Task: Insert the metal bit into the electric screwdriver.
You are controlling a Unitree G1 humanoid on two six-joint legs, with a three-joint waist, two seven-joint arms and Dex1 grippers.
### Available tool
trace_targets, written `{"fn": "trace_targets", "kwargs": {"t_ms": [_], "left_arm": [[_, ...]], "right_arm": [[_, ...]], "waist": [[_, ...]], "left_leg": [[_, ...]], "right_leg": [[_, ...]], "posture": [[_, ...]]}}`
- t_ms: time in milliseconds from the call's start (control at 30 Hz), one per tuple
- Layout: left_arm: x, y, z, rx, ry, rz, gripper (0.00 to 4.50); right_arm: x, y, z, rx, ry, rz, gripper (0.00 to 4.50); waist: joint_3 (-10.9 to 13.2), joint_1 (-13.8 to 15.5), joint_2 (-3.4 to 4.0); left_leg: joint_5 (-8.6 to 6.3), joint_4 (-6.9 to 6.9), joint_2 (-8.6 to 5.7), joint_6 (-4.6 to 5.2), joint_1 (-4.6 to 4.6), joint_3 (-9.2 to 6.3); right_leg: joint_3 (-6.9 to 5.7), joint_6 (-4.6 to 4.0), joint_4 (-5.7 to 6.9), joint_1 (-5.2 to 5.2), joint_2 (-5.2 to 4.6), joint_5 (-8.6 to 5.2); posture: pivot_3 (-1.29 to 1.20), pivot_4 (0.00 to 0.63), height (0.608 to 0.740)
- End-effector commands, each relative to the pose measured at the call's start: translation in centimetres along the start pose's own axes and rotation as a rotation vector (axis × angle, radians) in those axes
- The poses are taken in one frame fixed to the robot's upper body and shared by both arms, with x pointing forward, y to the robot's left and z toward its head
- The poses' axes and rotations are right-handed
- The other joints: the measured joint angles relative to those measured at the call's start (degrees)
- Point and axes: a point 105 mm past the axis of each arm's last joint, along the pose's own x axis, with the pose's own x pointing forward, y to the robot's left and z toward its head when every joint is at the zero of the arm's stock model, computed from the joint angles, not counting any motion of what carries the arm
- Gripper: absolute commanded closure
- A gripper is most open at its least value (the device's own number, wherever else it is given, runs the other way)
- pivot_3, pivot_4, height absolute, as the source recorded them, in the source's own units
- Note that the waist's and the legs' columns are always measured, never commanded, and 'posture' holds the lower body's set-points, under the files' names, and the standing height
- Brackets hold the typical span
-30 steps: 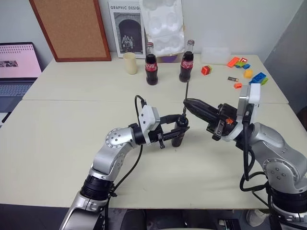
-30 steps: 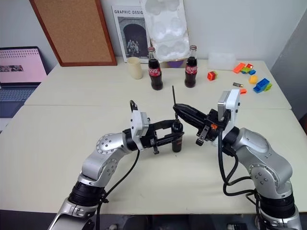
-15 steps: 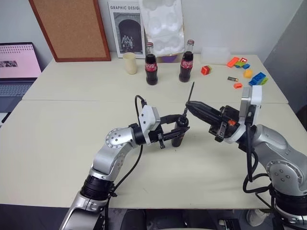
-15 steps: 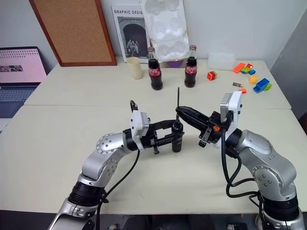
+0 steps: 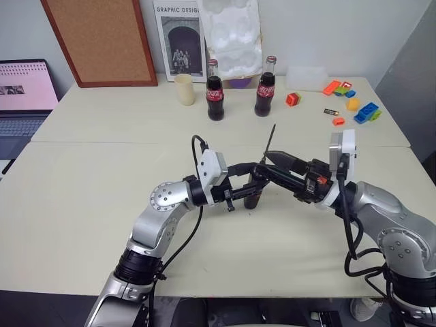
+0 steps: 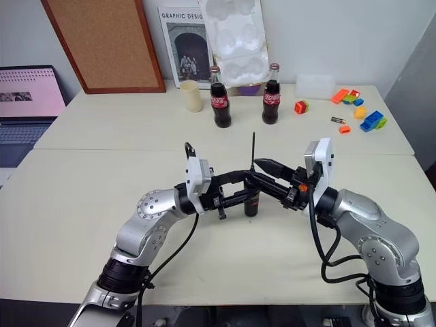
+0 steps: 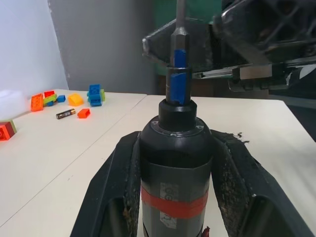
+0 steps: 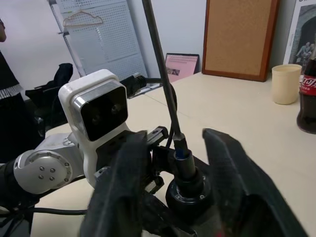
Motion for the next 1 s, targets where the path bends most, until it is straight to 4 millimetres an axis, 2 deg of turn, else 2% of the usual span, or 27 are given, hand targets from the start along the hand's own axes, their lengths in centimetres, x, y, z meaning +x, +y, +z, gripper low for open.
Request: {"fn": "trace_targets", "kwargs": {"t_ms": [33,300,500,700,867,1000], "left_arm": [[-0.4,0.0,-1.0,-0.015,0.044,0.006,2.86],[-0.4,0.3,-1.1,0.025,0.085,0.015,2.86],[-0.3,2.7,0.7,0.12,0.12,0.069,2.86],[-1.0,6.4,0.6,0.323,0.388,0.103,2.86],[-1.2,9.5,-1.5,0.509,0.63,0.038,2.86],[-0.1,9.6,-3.7,0.629,0.733,-0.094,2.86]], "right_arm": [[-0.4,0.6,2.2,-0.043,-0.059,0.019,1.65],[-2.3,0.1,2.9,-0.028,-0.07,-0.058,0.0],[-3.4,-0.9,3.6,-0.056,-0.081,-0.149,0.0],[-5.0,-1.7,4.3,-0.192,0.008,-0.219,0.0],[-6.3,-1.5,5.3,-0.378,0.15,-0.204,0.0],[-6.9,-1.0,4.9,-0.489,0.328,-0.163,0.0]], "waist": [[0.0,0.0,0.0],[0.0,0.0,-0.01],[0.0,0.0,-0.07],[0.1,-0.5,-0.06],[0.2,-0.5,-0.03],[0.2,-0.7,-0.03]], "left_leg": [[0.0,0.0,0.0,0.0,0.0,0.0],[0.0,0.0,0.0,0.0,-0.01,0.0],[0.0,0.01,0.0,0.0,0.0,0.0],[0.0,0.02,-0.01,0.0,0.01,0.01],[0.0,-0.02,-0.02,0.0,-0.03,0.01],[0.0,-0.07,-0.03,0.01,-0.04,0.03]], "right_leg": [[0.0,0.0,0.0,0.0,0.0,0.0],[0.0,0.0,-0.02,0.0,0.0,0.0],[0.0,-0.07,0.01,0.0,0.0,0.02],[0.04,-0.12,0.02,-0.02,0.01,0.07],[0.03,-0.1,-0.04,-0.06,0.02,0.05],[0.03,-0.07,-0.07,-0.06,0.01,0.03]], "posture": [[0.0,0.15,0.74],[0.0,0.15,0.74],[0.0,0.15,0.74],[0.0,0.15,0.74],[0.0,0.15,0.74],[0.0,0.15,0.74]]}}
